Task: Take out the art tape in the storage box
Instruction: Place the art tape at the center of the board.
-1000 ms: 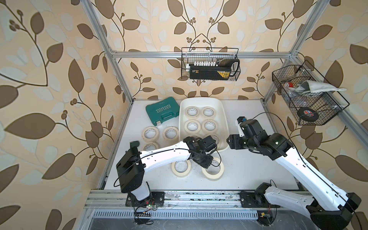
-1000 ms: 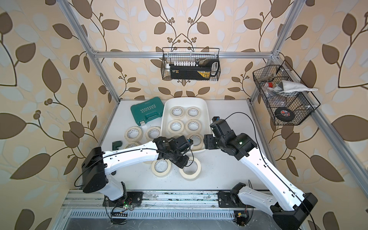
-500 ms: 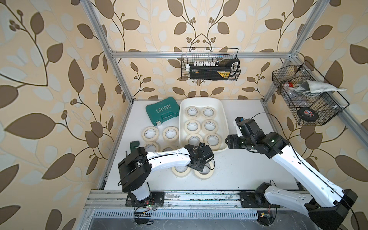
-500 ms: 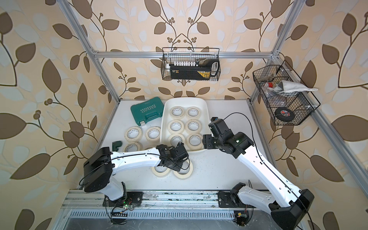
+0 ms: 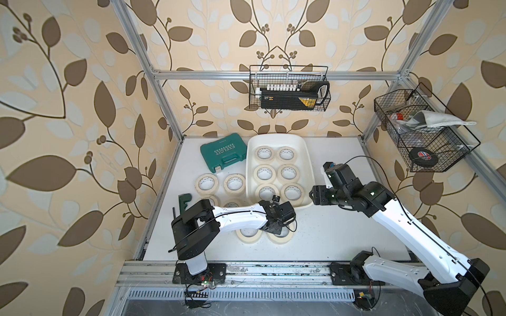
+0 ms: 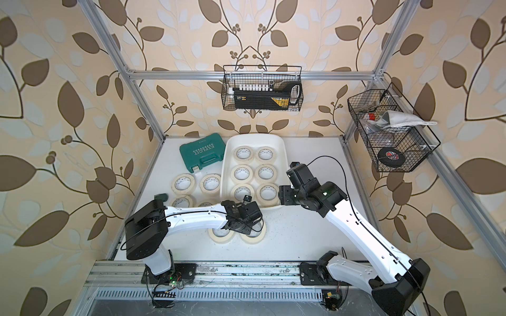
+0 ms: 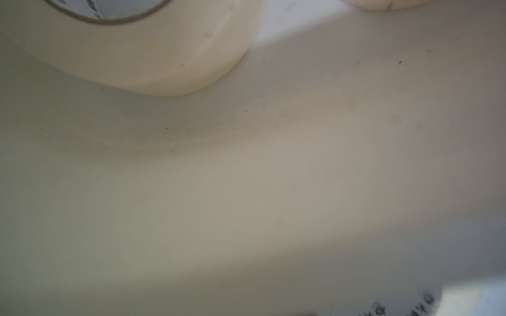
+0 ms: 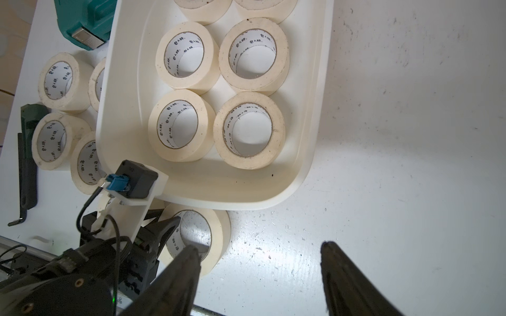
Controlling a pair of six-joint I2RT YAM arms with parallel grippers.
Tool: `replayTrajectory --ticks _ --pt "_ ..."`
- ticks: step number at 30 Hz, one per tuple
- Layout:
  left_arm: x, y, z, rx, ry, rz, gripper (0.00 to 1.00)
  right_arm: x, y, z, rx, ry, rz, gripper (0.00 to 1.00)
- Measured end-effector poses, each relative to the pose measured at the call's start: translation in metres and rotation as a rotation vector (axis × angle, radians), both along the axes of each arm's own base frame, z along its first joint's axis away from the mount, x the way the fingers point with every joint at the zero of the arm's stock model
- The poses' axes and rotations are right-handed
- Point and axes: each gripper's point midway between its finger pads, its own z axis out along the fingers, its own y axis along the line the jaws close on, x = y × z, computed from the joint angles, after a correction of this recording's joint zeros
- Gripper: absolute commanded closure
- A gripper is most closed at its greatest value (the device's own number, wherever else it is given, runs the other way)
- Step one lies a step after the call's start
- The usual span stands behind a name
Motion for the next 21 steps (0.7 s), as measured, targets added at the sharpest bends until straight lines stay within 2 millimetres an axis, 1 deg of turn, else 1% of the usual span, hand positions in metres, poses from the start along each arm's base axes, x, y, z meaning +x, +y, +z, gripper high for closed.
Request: replayTrajectory --ticks 2,5,7,9,12,15,17,18,19,20,21 --pt "0.0 0.001 0.0 0.004 0.0 0.003 0.51 0.0 0.0 0.0 0.0 0.0 0.0 0.29" --pt "-0.002 0.006 0.005 0.02 0.01 0.021 0.48 0.0 0.0 0.0 0.0 0.0 -0.001 0.29" --pt "-0.003 0.007 0.014 0.021 0.014 0.024 0.47 0.0 0.0 0.0 0.0 0.0 0.0 0.29" --pt "-0.003 0.006 0.029 -0.003 0.007 0.024 0.42 0.0 0.0 0.0 0.0 0.0 0.0 0.29" --pt "-0.004 0.007 0.061 -0.069 -0.024 0.019 0.33 0.0 -0.001 0.0 0.001 0.0 -0.003 0.29" --pt "0.002 0.007 0.106 -0.152 -0.073 0.02 0.31 0.0 -0.001 0.0 0.003 0.001 -0.004 0.29" --pt "0.012 0.007 0.136 -0.214 -0.106 0.027 0.3 0.0 -0.001 0.0 0.003 0.001 -0.004 0.29" --pt "0.02 0.008 0.147 -0.236 -0.119 0.035 0.3 0.0 -0.001 0.0 0.004 0.001 -0.003 0.29" --pt "0.031 0.011 0.158 -0.26 -0.132 0.05 0.3 0.0 -0.001 0.0 0.006 0.002 -0.002 0.29" --pt "0.042 0.014 0.166 -0.28 -0.138 0.061 0.3 0.0 0.0 0.0 0.008 0.003 -0.001 0.29" --pt "0.051 0.017 0.169 -0.292 -0.132 0.069 0.3 0.0 0.0 0.0 0.009 0.004 0.0 0.29"
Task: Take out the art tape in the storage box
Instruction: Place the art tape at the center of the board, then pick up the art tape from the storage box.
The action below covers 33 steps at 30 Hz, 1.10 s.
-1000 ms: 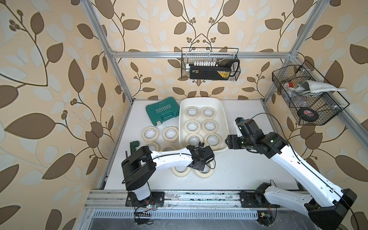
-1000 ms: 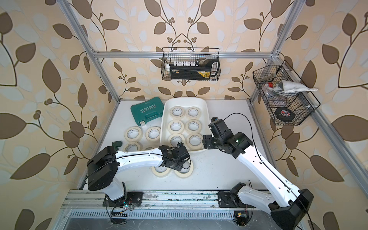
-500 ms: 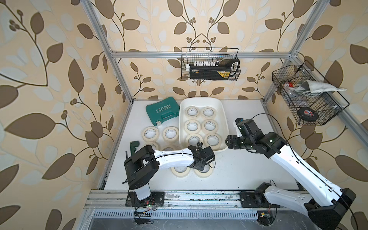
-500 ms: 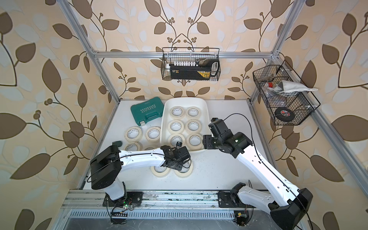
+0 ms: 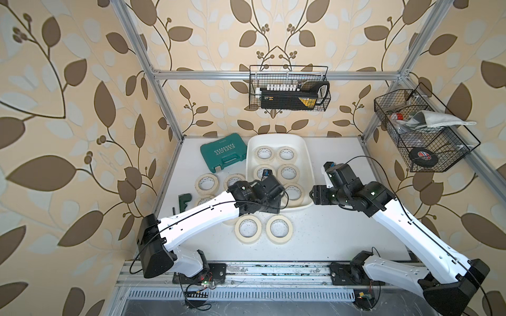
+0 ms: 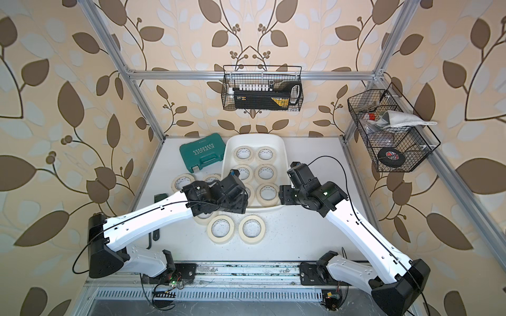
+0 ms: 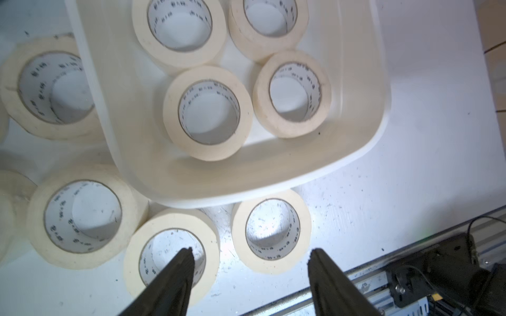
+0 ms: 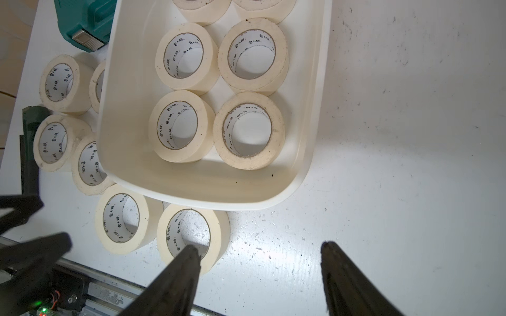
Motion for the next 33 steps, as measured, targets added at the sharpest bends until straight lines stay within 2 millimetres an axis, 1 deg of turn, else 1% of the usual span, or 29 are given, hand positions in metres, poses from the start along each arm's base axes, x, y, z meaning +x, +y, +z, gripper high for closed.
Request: replayTrajectory --ticks 2,4,8,11,14,16,19,24,27,33 --pt "0.018 0.005 0.0 0.002 0.022 0.007 0.29 0.0 0.0 0.0 0.003 0.002 0.001 0.29" --pt "0.034 0.007 -0.01 0.025 0.05 0.004 0.29 0.0 0.0 0.0 0.005 0.003 0.001 0.29" --pt "0.05 0.008 -0.051 0.095 0.158 -0.021 0.31 0.0 0.0 0.0 0.008 0.003 0.0 0.29" --pt "0.061 0.012 -0.08 0.146 0.225 -0.012 0.32 0.001 0.002 -0.001 0.01 0.006 0.002 0.28" --pt "0.071 0.019 -0.102 0.176 0.269 0.002 0.34 0.002 0.003 -0.005 0.006 0.022 0.007 0.28" --pt "0.079 0.024 -0.113 0.186 0.287 0.013 0.34 0.002 0.004 -0.007 0.003 0.03 0.011 0.28" --pt "0.091 0.031 -0.128 0.198 0.297 0.023 0.34 0.003 0.005 -0.009 0.001 0.035 0.012 0.28" --pt "0.11 0.025 -0.143 0.182 0.266 -0.012 0.34 0.003 0.006 -0.009 0.006 0.037 0.017 0.28" --pt "0.116 0.021 -0.151 0.184 0.249 -0.033 0.36 0.003 0.006 -0.009 0.009 0.036 0.019 0.28" --pt "0.124 0.018 -0.164 0.196 0.232 -0.051 0.44 0.004 0.008 -0.011 0.012 0.043 0.021 0.28"
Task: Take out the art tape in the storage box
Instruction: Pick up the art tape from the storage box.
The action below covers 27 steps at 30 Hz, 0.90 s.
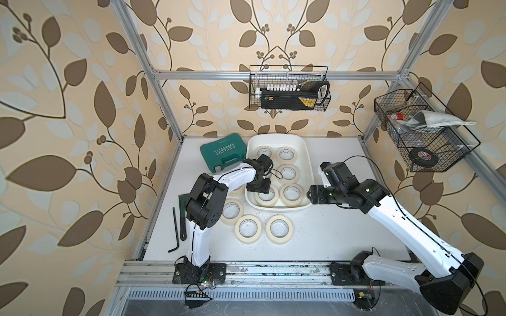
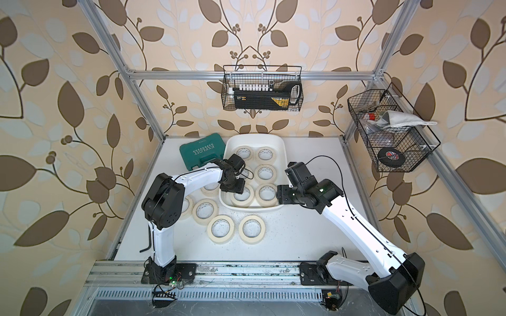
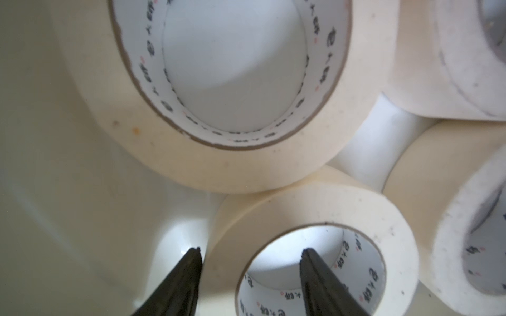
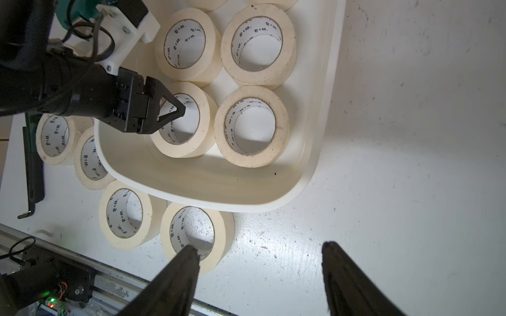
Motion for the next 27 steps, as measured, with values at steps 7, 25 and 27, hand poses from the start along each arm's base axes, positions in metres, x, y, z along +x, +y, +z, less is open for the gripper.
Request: replayTrajectory --ticks 7,25,27 --pt "0.006 0.0 -0.005 0.008 -0.031 -0.011 0.57 0.0 0.001 0.0 0.005 -0.001 0.002 0.27" --pt "0.005 0.024 0.045 0.136 -0.203 0.006 0.86 0.004 0.005 -0.001 0.007 0.011 0.006 0.28" --pt "0.006 0.021 0.062 0.147 -0.225 -0.001 0.86 0.007 0.007 0.004 0.015 0.004 0.008 0.28"
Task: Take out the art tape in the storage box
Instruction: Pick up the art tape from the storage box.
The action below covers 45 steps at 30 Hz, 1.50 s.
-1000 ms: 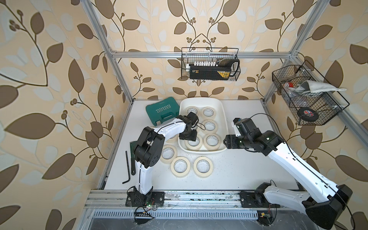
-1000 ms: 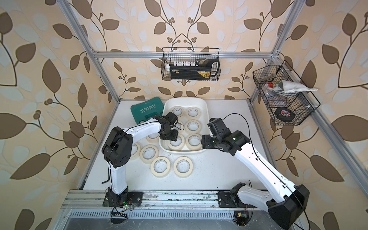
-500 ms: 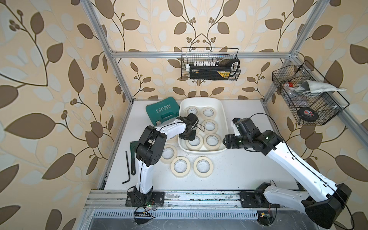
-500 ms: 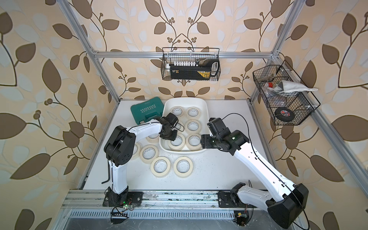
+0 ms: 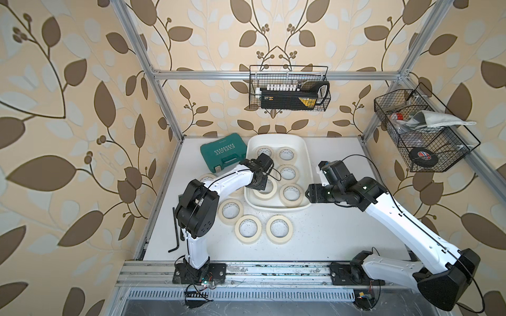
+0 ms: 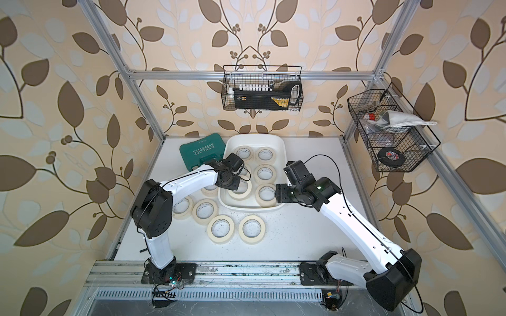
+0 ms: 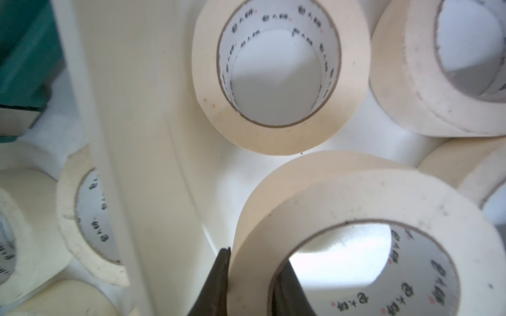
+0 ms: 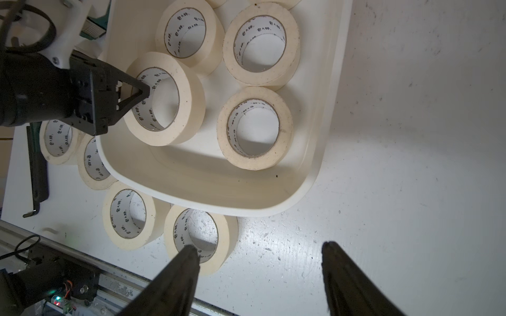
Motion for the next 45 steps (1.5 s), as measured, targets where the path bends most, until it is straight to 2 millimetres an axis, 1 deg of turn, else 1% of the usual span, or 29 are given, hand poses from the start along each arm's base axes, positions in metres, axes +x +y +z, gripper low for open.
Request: replayTrajectory --ticks 4,9,12,15,22,27,30,34,35,37,39,42,44,45 --pt "-0.003 -0.014 0.033 0.023 -0.051 -0.04 0.86 0.008 0.007 0.01 0.022 -0.019 0.01 0.29" --pt "-0.02 -0.038 0.072 0.041 -0.094 -0.118 0.86 0.022 0.021 0.017 0.045 -0.031 0.034 0.29" --pt "-0.03 -0.05 0.09 0.033 -0.104 -0.152 0.87 0.029 0.028 0.016 0.057 -0.027 0.046 0.3" --pt "-0.037 -0.055 0.102 0.03 -0.104 -0.17 0.87 0.037 0.035 0.013 0.065 -0.022 0.056 0.3" --pt "-0.049 -0.06 0.115 0.034 -0.095 -0.197 0.88 0.051 0.051 0.006 0.09 -0.005 0.081 0.3" --pt "-0.053 -0.057 0.106 0.067 -0.061 -0.202 0.88 0.053 0.058 -0.005 0.094 0.029 0.102 0.3" --pt "-0.055 -0.062 0.1 0.064 -0.042 -0.214 0.88 0.057 0.062 -0.012 0.094 0.045 0.107 0.3" --pt "-0.059 -0.069 0.102 0.044 -0.035 -0.23 0.88 0.059 0.066 -0.017 0.097 0.055 0.115 0.32" --pt "-0.059 -0.07 0.103 0.039 -0.035 -0.232 0.87 0.06 0.067 -0.016 0.101 0.052 0.117 0.35" --pt "-0.06 -0.072 0.104 0.028 -0.032 -0.235 0.87 0.061 0.068 -0.014 0.105 0.044 0.122 0.45" --pt "-0.06 -0.073 0.105 0.023 -0.032 -0.236 0.87 0.064 0.071 -0.011 0.104 0.036 0.131 0.65" --pt "-0.059 -0.075 0.105 0.02 -0.034 -0.241 0.87 0.067 0.074 -0.012 0.09 0.034 0.159 0.84" --pt "-0.058 -0.075 0.104 0.02 -0.031 -0.245 0.87 0.067 0.076 -0.018 0.072 0.042 0.175 0.89" --pt "-0.059 -0.075 0.103 0.023 -0.027 -0.246 0.84 0.066 0.076 -0.021 0.063 0.049 0.18 0.91"
